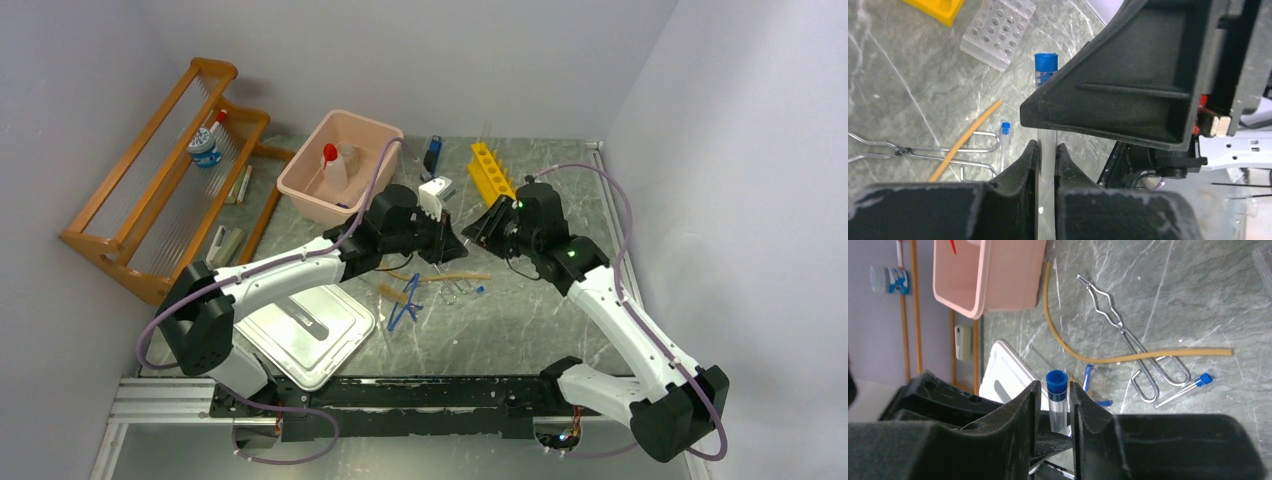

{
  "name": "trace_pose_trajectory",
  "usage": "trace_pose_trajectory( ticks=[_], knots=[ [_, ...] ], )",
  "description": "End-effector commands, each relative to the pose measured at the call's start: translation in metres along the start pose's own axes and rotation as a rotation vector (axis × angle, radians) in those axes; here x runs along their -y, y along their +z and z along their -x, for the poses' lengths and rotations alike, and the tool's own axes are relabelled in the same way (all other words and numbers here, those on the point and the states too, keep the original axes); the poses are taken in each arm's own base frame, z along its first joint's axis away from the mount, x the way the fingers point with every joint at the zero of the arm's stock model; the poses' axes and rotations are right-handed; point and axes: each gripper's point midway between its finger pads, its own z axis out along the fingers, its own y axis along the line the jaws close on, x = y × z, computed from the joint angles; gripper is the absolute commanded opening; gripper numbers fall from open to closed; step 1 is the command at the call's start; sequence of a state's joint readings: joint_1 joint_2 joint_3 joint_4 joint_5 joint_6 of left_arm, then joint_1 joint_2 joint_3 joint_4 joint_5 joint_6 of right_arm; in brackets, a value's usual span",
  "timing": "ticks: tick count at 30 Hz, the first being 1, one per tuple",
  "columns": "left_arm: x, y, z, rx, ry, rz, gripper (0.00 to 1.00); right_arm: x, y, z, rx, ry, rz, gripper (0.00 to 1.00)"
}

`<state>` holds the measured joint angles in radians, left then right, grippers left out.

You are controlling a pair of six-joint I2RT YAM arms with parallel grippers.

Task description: Organize the chemistry lab equipment

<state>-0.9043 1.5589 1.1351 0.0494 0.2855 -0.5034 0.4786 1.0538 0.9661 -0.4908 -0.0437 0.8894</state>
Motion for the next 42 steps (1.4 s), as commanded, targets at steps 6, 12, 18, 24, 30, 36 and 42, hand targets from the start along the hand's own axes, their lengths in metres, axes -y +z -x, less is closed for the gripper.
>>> trace_pose_trajectory(
  ticks=[6, 12, 18, 24, 30, 36, 42],
  knots=[
    [0.014, -0.005, 0.007, -0.088, 0.362, -0.104, 0.05, 0.000, -0.024, 0.003, -0.155, 0.083, 0.013, 0.41],
    [0.018, -0.015, -0.005, -0.129, 0.511, -0.184, 0.05, -0.012, -0.035, 0.006, -0.190, 0.094, 0.061, 0.44],
    [0.022, -0.015, -0.008, -0.112, 0.519, -0.245, 0.05, -0.013, -0.044, -0.006, -0.233, 0.123, 0.094, 0.31],
    [0.015, -0.012, -0.015, -0.129, 0.519, -0.251, 0.05, -0.011, -0.048, -0.010, -0.225, 0.135, 0.098, 0.22],
    [0.007, -0.011, -0.010, -0.115, 0.475, -0.217, 0.14, -0.010, -0.050, -0.002, -0.172, 0.120, 0.097, 0.09],
    [-0.013, -0.013, 0.014, -0.045, 0.347, -0.068, 0.76, 0.015, -0.047, 0.033, -0.010, -0.003, -0.072, 0.08],
    [-0.032, -0.024, 0.040, 0.026, 0.261, 0.070, 0.82, 0.063, -0.039, 0.080, 0.196, -0.098, -0.359, 0.08]
  ],
)
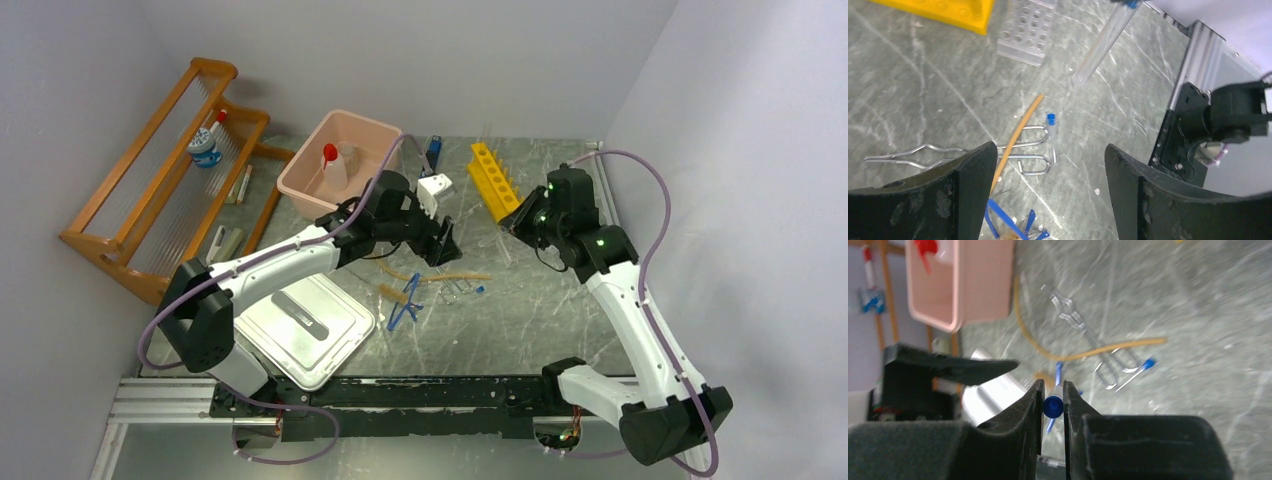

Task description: Organize the chemistry lab equipment

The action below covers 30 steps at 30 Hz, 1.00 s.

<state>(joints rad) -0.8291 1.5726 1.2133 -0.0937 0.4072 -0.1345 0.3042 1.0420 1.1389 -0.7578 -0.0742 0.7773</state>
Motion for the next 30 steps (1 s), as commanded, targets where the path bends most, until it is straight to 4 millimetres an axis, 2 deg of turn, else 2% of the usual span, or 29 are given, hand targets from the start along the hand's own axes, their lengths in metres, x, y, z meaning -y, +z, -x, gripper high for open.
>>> trace_pose_trajectory(
  ticks=[1, 4, 8, 14, 21, 24, 30],
  knots=[
    [-0.018, -0.017, 0.028, 0.091, -0.063, 0.132, 0.82, 0.044, 0.010, 0.044, 0.197, -0.100, -0.268, 0.08],
    [-0.020, -0.023, 0.032, 0.101, -0.083, 0.161, 0.81, 0.055, 0.023, 0.059, 0.243, -0.128, -0.356, 0.08],
    [-0.021, -0.027, 0.035, 0.108, -0.091, 0.175, 0.80, 0.066, 0.048, 0.068, 0.286, -0.169, -0.452, 0.07],
    [-0.030, -0.030, 0.033, 0.091, -0.082, 0.212, 0.79, 0.061, 0.078, 0.069, 0.346, -0.246, -0.567, 0.07],
    [-0.046, -0.029, 0.030, 0.076, -0.080, 0.250, 0.79, 0.077, 0.104, 0.070, 0.382, -0.267, -0.655, 0.07],
    [-0.054, -0.029, 0.027, 0.076, -0.100, 0.267, 0.79, 0.091, 0.111, 0.071, 0.382, -0.244, -0.707, 0.08],
    [-0.070, -0.032, 0.017, 0.066, -0.153, 0.290, 0.79, 0.102, 0.129, 0.068, 0.370, -0.192, -0.707, 0.08]
  ],
)
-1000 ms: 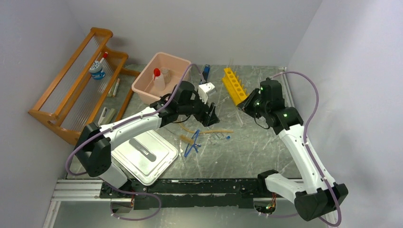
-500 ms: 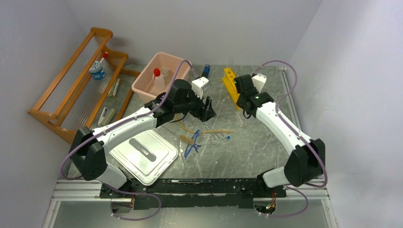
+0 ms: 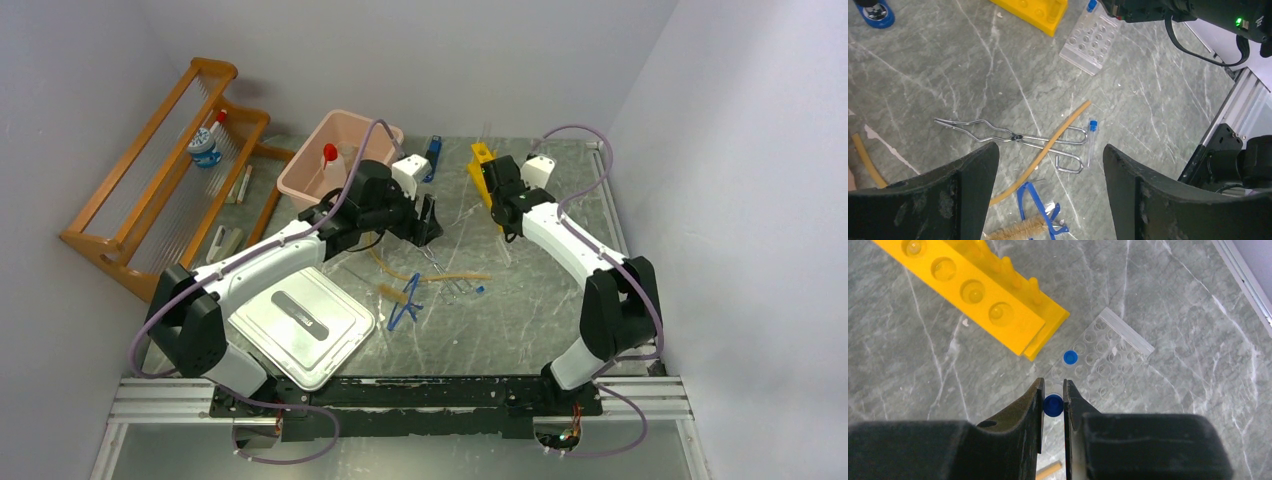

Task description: Organize the chemistry lab equipment

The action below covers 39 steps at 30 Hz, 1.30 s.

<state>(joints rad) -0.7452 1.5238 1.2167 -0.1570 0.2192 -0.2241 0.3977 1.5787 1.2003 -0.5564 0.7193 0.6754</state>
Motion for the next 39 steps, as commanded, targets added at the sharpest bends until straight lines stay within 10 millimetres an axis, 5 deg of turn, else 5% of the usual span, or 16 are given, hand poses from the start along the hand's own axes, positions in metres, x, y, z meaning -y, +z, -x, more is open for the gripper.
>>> trace_pose_trajectory(
  ticks=[1, 15, 39],
  knots=[
    [-0.014, 0.001, 0.006, 0.016, -0.033, 0.034, 0.79, -0.002, 0.010, 0.009, 0.043, 0.077, -0.029, 0.07],
    [-0.030, 0.002, 0.000, 0.003, -0.092, 0.036, 0.78, 0.003, 0.024, -0.002, 0.056, 0.094, -0.086, 0.08],
    [-0.023, -0.001, 0.001, 0.011, -0.110, -0.013, 0.78, 0.005, 0.041, -0.027, 0.034, 0.083, -0.116, 0.14]
  ],
)
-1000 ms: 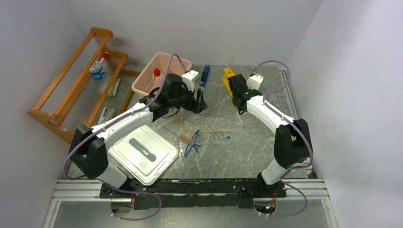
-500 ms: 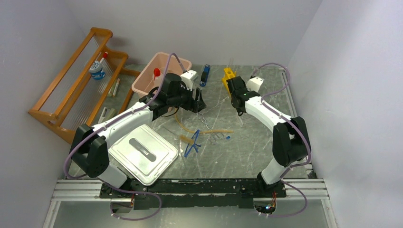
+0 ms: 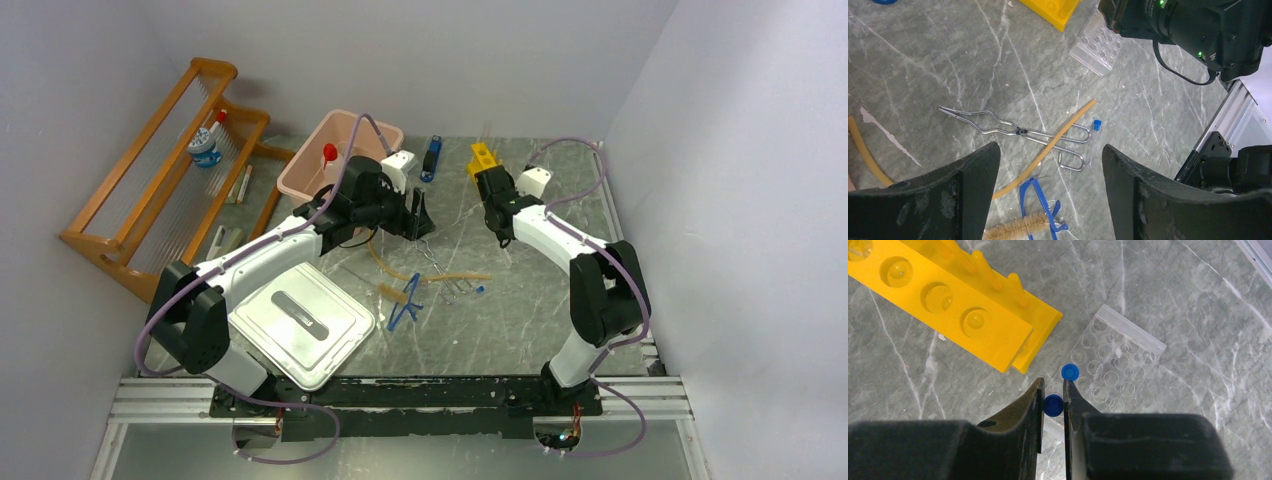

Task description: Organize the chemistry lab equipment

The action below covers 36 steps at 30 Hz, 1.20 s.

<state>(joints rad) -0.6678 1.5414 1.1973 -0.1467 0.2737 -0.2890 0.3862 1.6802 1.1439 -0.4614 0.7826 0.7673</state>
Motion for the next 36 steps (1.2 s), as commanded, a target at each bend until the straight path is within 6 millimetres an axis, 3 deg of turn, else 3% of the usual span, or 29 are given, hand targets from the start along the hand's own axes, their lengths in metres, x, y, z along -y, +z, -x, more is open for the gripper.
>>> trace_pose_trajectory(
  ticks=[1, 14, 24, 29, 33, 36],
  knots=[
    [0.004, -0.001, 0.006, 0.022, -0.003, -0.032, 0.78, 0.003, 0.006, 0.000, 0.026, 0.029, -0.028, 0.16],
    [0.004, 0.000, 0.005, 0.019, -0.002, -0.034, 0.78, 0.001, 0.003, 0.003, 0.026, 0.038, -0.018, 0.33],
    [0.005, -0.001, 0.007, 0.023, 0.000, -0.035, 0.78, -0.005, -0.024, 0.034, 0.040, 0.091, 0.070, 0.33],
    [0.006, -0.002, 0.007, 0.026, -0.001, -0.042, 0.78, 0.001, -0.039, 0.046, 0.050, 0.108, 0.098, 0.29],
    [0.012, -0.003, 0.007, 0.026, 0.015, -0.075, 0.78, 0.005, -0.049, 0.038, 0.001, 0.073, 0.137, 0.28],
    [0.021, -0.003, 0.004, 0.021, 0.035, -0.131, 0.79, 0.004, -0.064, 0.022, -0.085, 0.058, 0.217, 0.31]
  ],
)
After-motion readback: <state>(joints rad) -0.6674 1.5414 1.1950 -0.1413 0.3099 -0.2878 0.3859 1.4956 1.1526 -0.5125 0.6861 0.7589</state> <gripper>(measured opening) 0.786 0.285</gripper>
